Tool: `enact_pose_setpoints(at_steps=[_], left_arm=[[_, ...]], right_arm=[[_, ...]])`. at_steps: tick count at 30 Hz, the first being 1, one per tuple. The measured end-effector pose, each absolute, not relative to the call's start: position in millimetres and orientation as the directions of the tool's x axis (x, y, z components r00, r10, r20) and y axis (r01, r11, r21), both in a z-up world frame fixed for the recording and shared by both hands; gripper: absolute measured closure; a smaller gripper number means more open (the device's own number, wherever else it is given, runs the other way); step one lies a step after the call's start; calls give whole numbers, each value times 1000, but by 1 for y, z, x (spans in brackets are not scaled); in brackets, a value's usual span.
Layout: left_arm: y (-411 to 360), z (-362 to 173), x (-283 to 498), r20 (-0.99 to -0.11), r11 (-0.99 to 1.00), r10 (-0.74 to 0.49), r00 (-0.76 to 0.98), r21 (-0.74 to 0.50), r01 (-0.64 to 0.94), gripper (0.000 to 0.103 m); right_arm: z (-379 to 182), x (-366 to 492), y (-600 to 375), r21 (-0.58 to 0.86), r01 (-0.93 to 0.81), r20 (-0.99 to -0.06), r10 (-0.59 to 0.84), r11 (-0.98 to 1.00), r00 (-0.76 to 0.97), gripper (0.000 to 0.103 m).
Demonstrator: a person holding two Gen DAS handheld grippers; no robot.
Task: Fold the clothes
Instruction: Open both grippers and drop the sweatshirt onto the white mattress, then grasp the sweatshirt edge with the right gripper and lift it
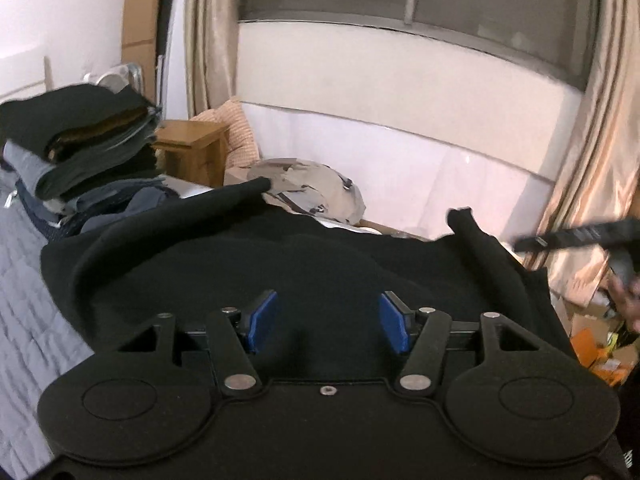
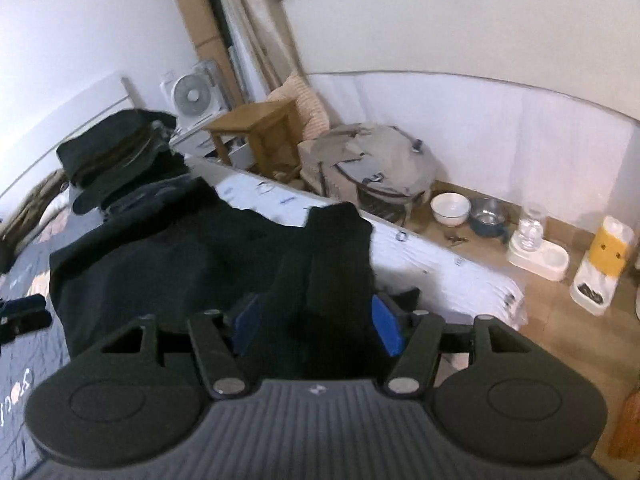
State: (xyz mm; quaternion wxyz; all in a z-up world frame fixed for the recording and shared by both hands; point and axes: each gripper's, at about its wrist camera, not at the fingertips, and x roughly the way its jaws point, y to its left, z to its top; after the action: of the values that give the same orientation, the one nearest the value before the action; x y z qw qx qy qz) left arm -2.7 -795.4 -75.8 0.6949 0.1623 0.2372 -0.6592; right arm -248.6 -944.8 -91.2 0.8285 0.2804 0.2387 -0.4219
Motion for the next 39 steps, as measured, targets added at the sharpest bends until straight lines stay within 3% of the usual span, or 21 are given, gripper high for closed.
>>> enact_pose_setpoints(at_steps=[9,17,19,20,21,26,33,37,39], left_arm=[[-791,-76,-19,-535,102,-845,7,-148,984,47],[-786,-77,-24,-532,119,-847,12,-167,979,44],[-785,-78,-25,-535,124,-845,14,-170,978,44],[-784,-78,-25,-537,126,-844,15,-171,977,44],[-783,-79,-25,-539,129,-842,16,-173,977,44],[-780,-76,-26,-538,139,-843,16,-188,972,44],[-773,-75,-23,-544,158,-839,17,-213,964,44],[-764,-75,-30,-557,153,-830,19,-195,969,44],[-758,-74,-33,-558,148,-830,20,-185,972,44]], right_arm=[[-99,-210,-973,175,863,-702,-554,474,447,36],[-122,-192,-978,131,861,-756,-513,491,407,37],[-125,-193,-978,138,861,-749,-516,490,414,54],[-125,-194,-980,154,859,-749,-509,489,424,73],[-125,-197,-982,170,857,-748,-503,487,434,79],[-112,-216,-981,258,845,-705,-507,468,496,84],[-117,-282,-1004,674,672,-531,-429,308,730,84],[-152,-304,-1013,624,740,-617,-423,251,663,78],[-166,-315,-1014,605,766,-650,-420,218,633,58]])
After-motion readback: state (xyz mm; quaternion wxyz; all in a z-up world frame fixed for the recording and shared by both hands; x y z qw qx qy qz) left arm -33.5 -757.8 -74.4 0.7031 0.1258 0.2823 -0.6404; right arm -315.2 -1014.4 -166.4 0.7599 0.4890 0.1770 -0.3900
